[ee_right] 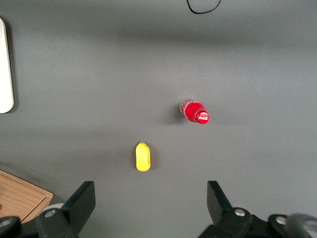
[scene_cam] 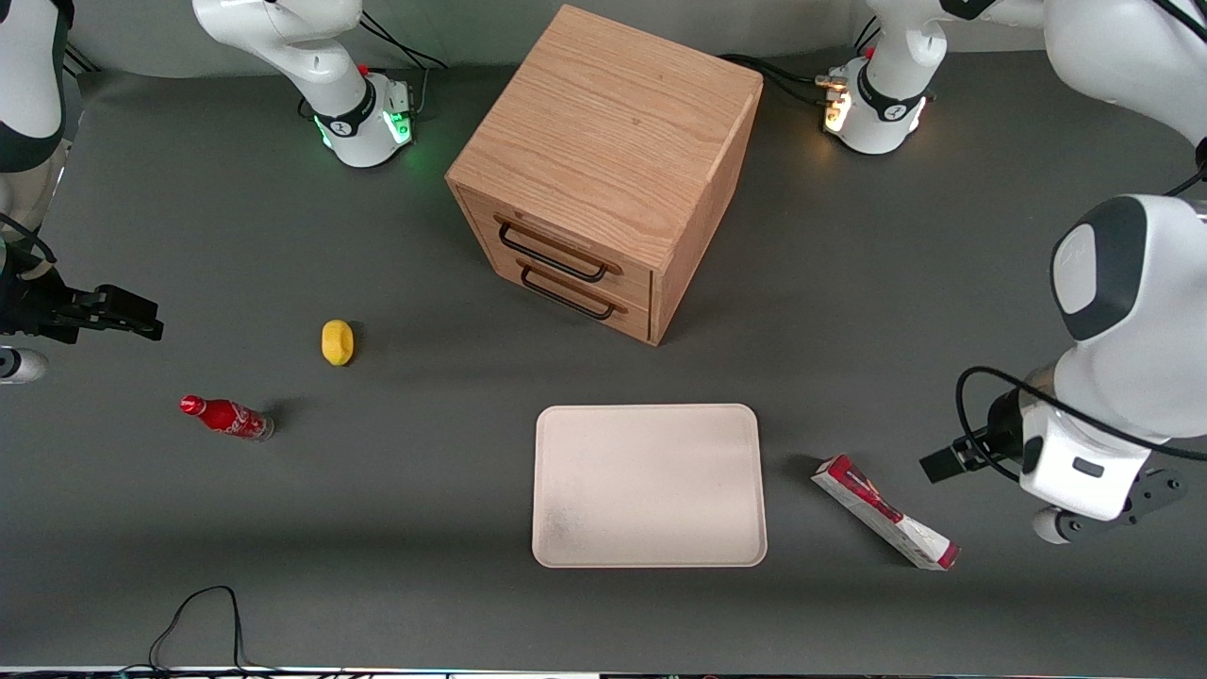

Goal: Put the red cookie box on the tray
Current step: 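Move the left gripper down over the red cookie box beside the tray, then close the left gripper on the end of the red cookie box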

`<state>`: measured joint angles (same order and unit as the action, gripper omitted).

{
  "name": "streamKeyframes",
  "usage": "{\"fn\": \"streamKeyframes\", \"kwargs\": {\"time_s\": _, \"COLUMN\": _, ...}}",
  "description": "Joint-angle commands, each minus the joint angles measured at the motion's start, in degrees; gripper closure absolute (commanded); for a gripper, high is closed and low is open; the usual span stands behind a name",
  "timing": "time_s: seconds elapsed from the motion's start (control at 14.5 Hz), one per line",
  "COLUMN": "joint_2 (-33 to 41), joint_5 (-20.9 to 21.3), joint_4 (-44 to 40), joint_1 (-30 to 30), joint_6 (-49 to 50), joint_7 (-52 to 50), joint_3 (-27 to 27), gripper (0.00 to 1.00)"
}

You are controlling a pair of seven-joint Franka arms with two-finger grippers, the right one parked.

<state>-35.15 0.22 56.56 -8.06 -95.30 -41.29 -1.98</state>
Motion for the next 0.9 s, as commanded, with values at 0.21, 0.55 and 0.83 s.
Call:
{"fn": "streamKeyframes", "kwargs": {"time_s": 0.21, "joint_2": -1.5, "joint_5": -0.13, "joint_4": -0.67, "joint_1": 1.02, "joint_6": -0.32, "joint_7": -29.1, "joint_3": 0.13, "gripper": 0.0}}
{"fn": "streamKeyframes", "kwargs": {"time_s": 0.55, "joint_2": -6.15, "joint_5": -0.48, "joint_4": 2.41, "joint_1": 0.94, "joint_6": -6.82, "joint_7": -28.41, "joint_3": 0.04, "gripper": 0.0}}
{"fn": "streamKeyframes", "kwargs": {"time_s": 0.83, "joint_2": -10.02, "joint_5": -0.48, "joint_4": 4.34, "joint_1": 1.29, "joint_6": -13.24, "joint_7": -28.49, "joint_3": 0.04, "gripper": 0.0}}
